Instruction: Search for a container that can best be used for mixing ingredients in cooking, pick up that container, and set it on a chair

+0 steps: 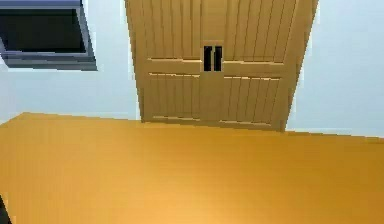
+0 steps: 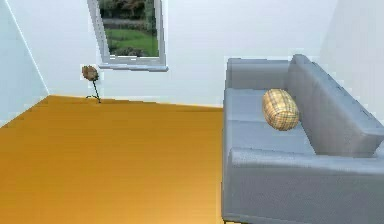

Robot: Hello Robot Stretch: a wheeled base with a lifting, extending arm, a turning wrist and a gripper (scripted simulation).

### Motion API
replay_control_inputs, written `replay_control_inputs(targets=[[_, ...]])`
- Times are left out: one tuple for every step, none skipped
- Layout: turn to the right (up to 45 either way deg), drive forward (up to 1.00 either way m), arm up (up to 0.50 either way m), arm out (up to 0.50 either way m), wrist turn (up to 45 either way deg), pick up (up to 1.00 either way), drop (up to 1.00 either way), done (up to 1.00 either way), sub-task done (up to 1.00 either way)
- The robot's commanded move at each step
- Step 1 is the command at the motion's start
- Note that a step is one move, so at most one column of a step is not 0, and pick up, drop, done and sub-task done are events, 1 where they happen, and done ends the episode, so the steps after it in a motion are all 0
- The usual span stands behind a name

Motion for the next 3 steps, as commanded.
replay_control_inputs(targets=[[27.0,0.00,0.00,0.00,0.0,0.00,0.00,0.00,0.00],[0.0,0.35,0.00,0.00,0.0,0.00,0.00,0.00,0.00],[-45.0,0.00,0.00,0.00,0.0,0.00,0.00,0.00,0.00]])
